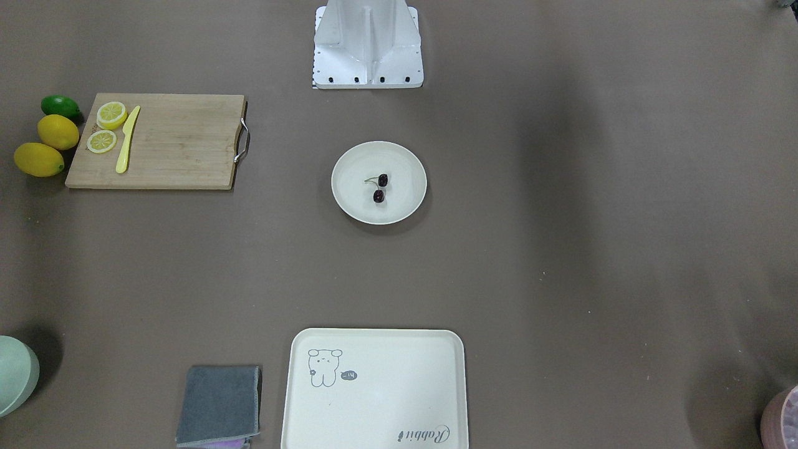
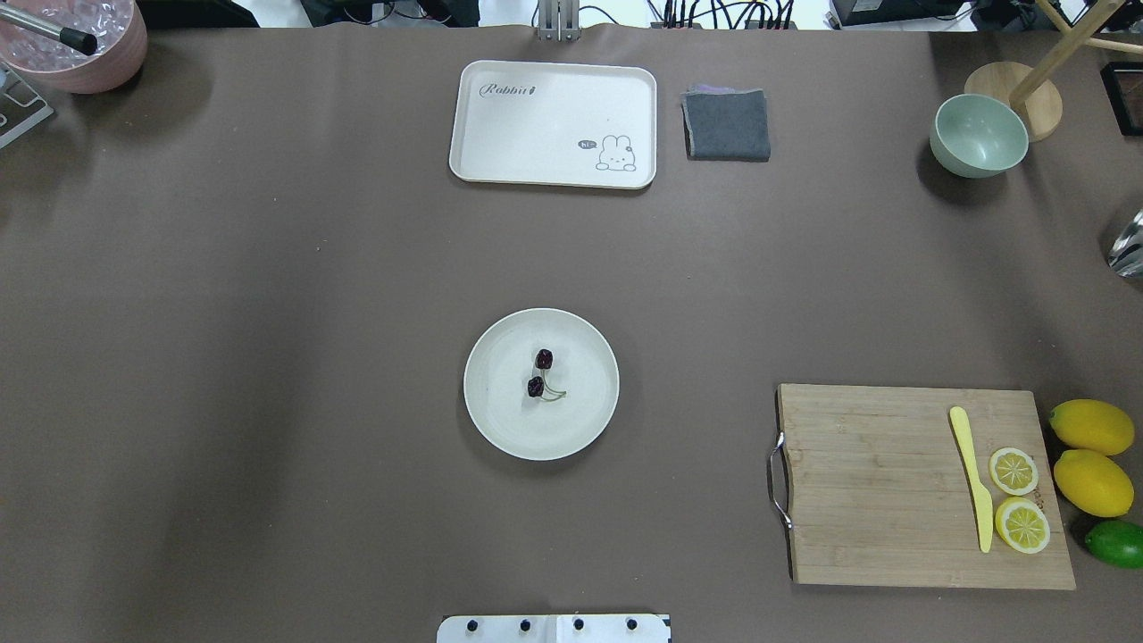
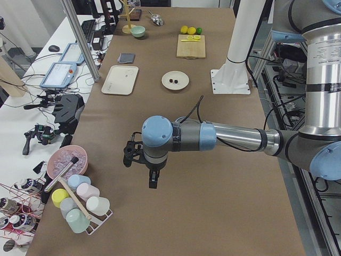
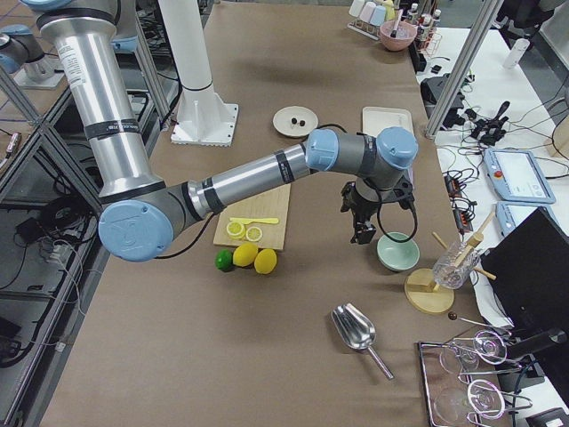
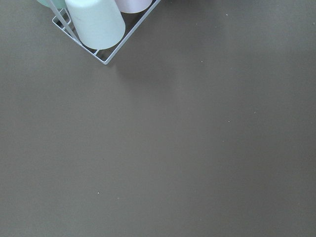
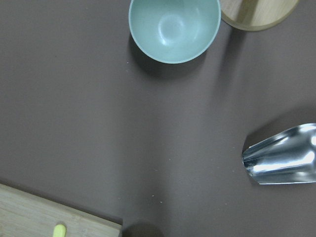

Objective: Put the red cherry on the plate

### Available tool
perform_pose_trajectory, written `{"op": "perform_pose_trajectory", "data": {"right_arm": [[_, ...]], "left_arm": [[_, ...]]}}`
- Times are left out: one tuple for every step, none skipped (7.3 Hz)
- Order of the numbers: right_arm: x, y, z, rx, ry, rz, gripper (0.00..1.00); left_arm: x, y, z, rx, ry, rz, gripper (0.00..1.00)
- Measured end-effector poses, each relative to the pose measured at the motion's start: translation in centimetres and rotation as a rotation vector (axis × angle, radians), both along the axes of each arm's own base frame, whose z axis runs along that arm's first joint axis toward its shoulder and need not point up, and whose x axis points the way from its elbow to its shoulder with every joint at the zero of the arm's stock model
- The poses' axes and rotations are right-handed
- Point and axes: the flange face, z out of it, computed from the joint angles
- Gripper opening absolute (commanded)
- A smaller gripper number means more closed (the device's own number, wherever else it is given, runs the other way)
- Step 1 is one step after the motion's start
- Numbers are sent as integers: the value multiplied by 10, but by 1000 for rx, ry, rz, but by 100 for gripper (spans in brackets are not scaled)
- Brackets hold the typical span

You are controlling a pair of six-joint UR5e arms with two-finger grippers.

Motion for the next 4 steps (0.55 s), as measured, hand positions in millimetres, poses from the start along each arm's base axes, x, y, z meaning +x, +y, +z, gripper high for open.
{"op": "perform_pose_trajectory", "data": {"right_arm": [[18, -1, 17, -7, 38, 10, 100], [39, 0, 35, -10, 57, 21, 100], [56, 2, 49, -18, 64, 34, 100], [67, 7, 59, -27, 65, 48, 100]], "left_arm": [[0, 0, 0, 0, 0, 0, 98], [0, 0, 0, 1, 0, 0, 98], [0, 0, -2, 3, -1, -1, 98], [0, 0, -4, 8, -1, -1, 98]]}}
